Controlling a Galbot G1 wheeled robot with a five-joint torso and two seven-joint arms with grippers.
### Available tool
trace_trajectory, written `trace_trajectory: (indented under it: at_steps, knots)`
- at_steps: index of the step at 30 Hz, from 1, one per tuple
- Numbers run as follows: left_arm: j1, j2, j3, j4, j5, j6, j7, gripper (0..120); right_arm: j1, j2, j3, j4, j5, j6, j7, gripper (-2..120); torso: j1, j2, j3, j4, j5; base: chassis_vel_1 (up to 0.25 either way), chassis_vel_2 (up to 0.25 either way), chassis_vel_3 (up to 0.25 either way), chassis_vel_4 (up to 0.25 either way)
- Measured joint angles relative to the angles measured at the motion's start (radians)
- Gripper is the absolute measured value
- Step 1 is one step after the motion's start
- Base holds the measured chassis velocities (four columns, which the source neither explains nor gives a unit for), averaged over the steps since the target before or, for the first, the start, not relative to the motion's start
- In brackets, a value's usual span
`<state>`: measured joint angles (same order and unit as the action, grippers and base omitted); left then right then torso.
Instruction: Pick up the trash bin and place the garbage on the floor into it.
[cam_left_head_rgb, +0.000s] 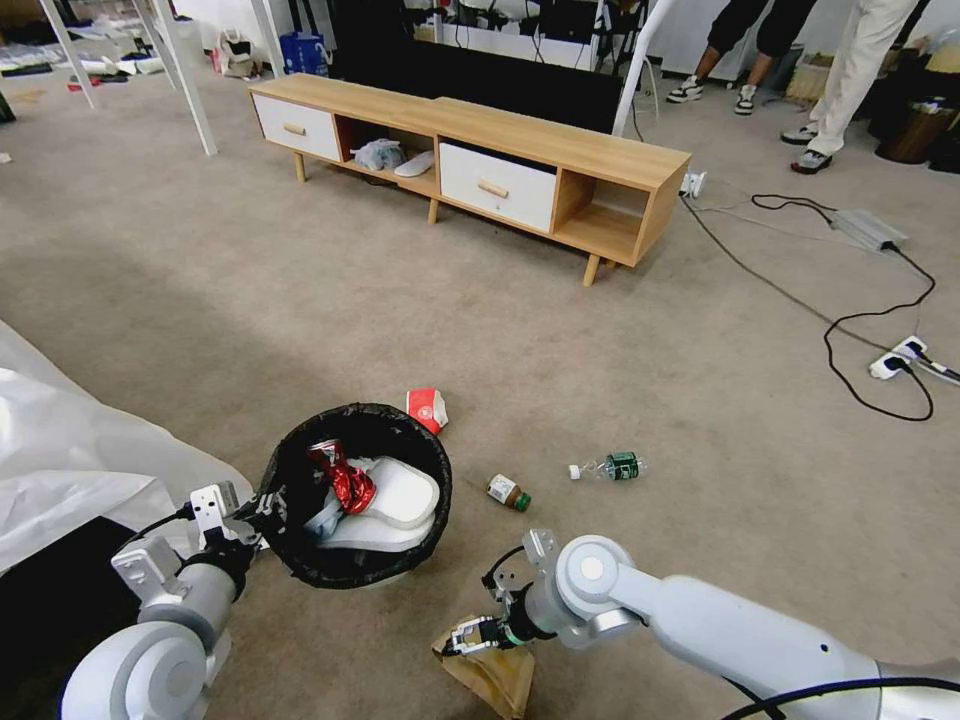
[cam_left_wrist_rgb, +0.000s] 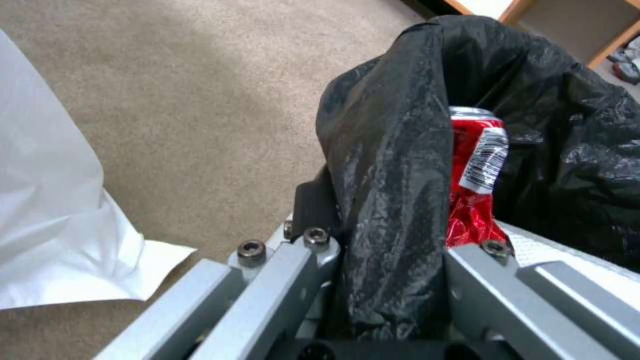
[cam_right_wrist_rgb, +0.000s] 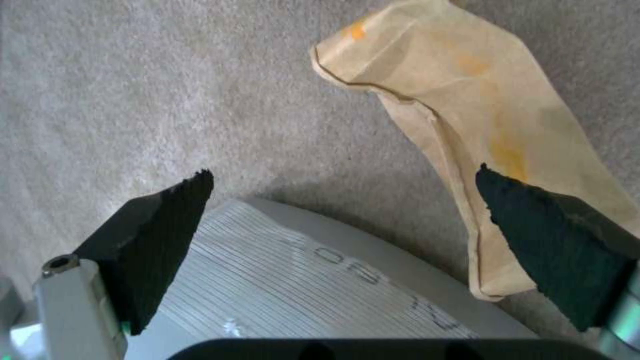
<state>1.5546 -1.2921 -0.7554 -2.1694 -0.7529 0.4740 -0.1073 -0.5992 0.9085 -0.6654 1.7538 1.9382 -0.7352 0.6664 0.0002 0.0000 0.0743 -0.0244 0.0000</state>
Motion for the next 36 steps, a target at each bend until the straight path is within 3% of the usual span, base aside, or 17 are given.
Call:
trace_trajectory:
  at_steps: [31,36]
  knots:
    - [-0.009,-0.015,0.008,0.027,0.006,0.0,0.016,0,0.07,0.018,-0.084,-0.11,-0.033,0.0,-0.091,100,0.0,0.0,0.0,0.0,-0.0001,0.0,0.0,0.0,0.0]
    - [-0.011,-0.014,0.007,0.034,0.002,0.0,0.021,0,0.106,0.047,-0.122,-0.167,-0.035,0.0,-0.133,100,0.0,0.0,0.0,0.0,0.0,0.0,0.0,0.0,0.0]
